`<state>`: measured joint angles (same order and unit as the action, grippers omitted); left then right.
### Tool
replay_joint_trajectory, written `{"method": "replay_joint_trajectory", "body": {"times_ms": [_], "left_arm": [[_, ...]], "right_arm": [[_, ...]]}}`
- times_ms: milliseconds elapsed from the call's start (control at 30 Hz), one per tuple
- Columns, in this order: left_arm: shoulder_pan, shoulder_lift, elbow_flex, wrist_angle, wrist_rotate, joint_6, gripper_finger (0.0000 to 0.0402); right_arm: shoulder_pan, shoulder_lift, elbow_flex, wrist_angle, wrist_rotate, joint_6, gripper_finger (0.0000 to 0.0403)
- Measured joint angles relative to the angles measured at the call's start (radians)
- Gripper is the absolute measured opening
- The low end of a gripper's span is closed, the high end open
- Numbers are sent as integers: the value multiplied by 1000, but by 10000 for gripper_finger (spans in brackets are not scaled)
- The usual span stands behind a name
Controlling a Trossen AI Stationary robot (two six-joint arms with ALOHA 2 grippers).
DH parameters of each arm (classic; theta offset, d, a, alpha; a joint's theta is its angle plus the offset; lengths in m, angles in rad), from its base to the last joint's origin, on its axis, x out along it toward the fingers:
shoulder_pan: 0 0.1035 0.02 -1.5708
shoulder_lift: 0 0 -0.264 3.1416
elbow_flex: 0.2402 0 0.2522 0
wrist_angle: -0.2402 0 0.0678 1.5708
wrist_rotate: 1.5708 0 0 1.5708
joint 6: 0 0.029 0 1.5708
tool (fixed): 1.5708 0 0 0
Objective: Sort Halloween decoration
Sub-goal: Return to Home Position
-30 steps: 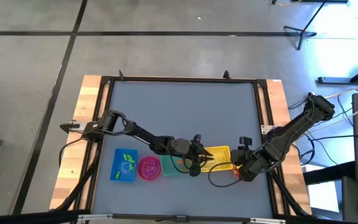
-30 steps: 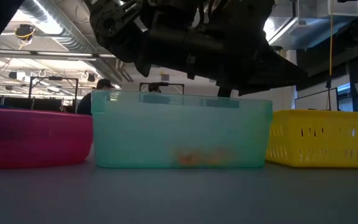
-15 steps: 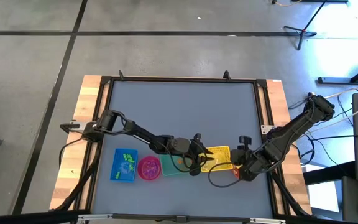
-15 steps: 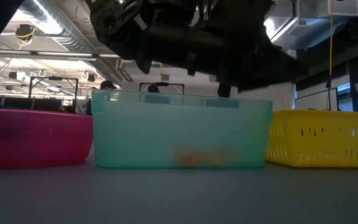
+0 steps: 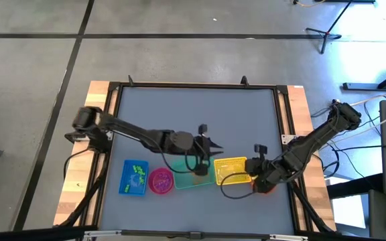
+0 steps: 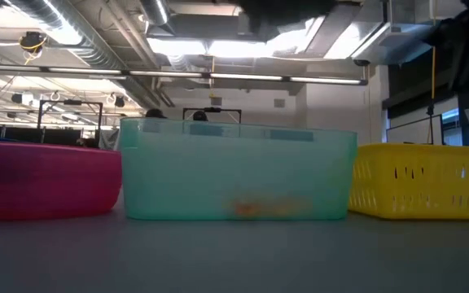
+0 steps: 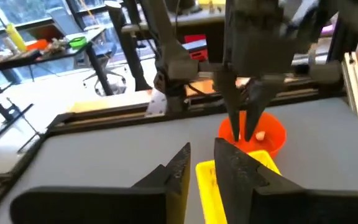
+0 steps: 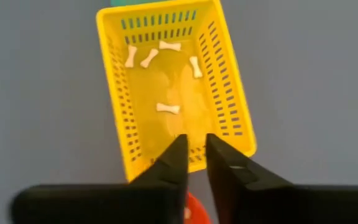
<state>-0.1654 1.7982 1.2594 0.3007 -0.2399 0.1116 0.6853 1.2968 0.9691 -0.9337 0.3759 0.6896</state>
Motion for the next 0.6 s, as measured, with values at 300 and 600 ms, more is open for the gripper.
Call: {"method": "replay_joint_trajectory", "body": {"times_ms": [300, 600], "left_arm": [[4, -302, 0, -309, -16, -4, 5], [-15, -555, 0, -637, -191, -33, 0]], "right_arm": [[-122, 0, 82, -6, -29, -260, 19], [-233, 0, 294, -57, -28, -556, 4]]}}
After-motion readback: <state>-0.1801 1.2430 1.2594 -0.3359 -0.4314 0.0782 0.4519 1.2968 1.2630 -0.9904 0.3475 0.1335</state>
